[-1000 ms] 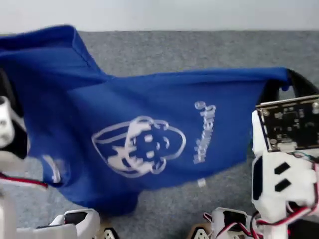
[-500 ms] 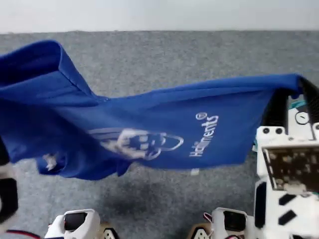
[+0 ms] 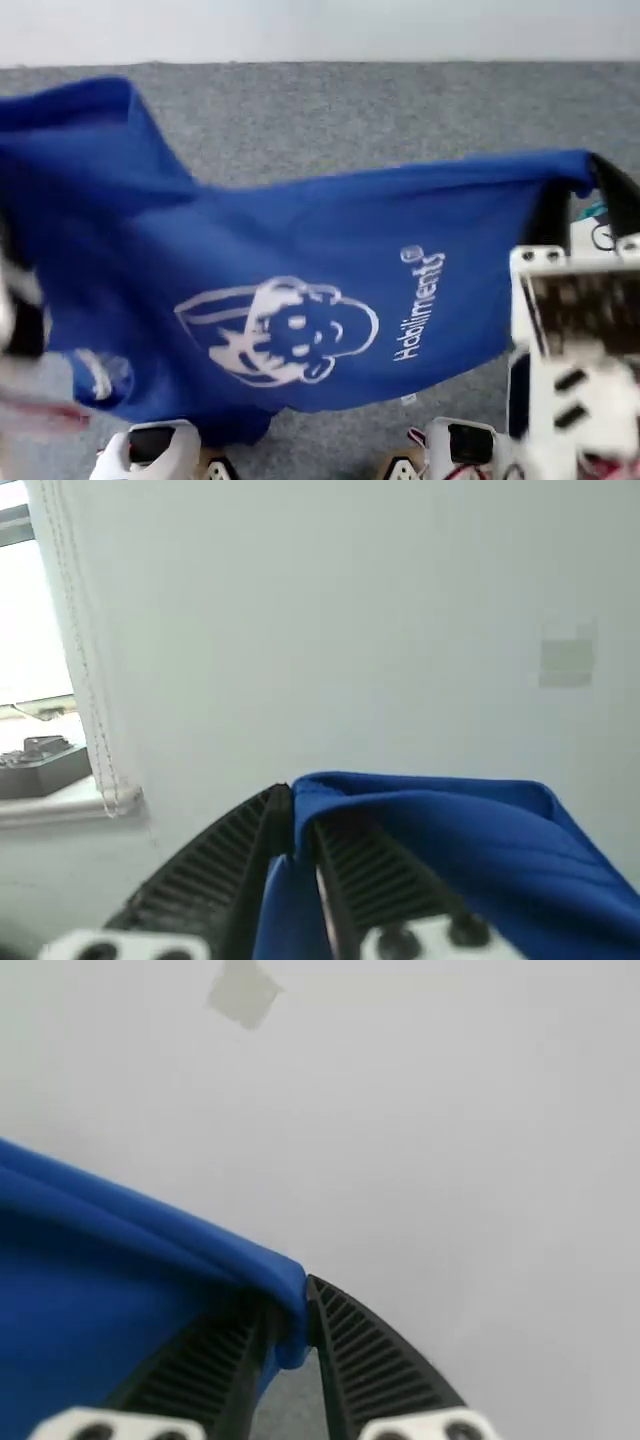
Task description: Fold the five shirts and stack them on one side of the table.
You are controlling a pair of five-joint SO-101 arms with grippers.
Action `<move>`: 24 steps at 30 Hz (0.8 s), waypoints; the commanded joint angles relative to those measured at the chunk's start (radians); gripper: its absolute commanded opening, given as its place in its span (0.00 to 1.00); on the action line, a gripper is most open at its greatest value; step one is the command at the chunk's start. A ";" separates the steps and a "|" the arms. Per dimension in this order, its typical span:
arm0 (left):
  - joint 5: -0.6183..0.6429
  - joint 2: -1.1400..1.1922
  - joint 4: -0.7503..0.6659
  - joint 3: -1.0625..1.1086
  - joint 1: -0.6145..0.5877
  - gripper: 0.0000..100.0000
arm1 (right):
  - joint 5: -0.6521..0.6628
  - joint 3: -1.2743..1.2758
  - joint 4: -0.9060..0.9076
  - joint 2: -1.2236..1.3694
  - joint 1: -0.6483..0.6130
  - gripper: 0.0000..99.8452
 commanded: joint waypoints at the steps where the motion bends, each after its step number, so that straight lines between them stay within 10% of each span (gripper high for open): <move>1: -0.012 0.006 -0.123 0.239 -0.002 0.01 | 0.000 0.104 -0.082 0.097 0.010 0.01; 12: -0.008 0.370 -0.571 0.656 0.000 0.01 | -0.028 0.422 -0.547 0.475 0.004 0.01; 24: -0.014 0.991 -0.661 0.166 -0.005 0.01 | -0.103 0.075 -0.992 1.241 -0.027 0.01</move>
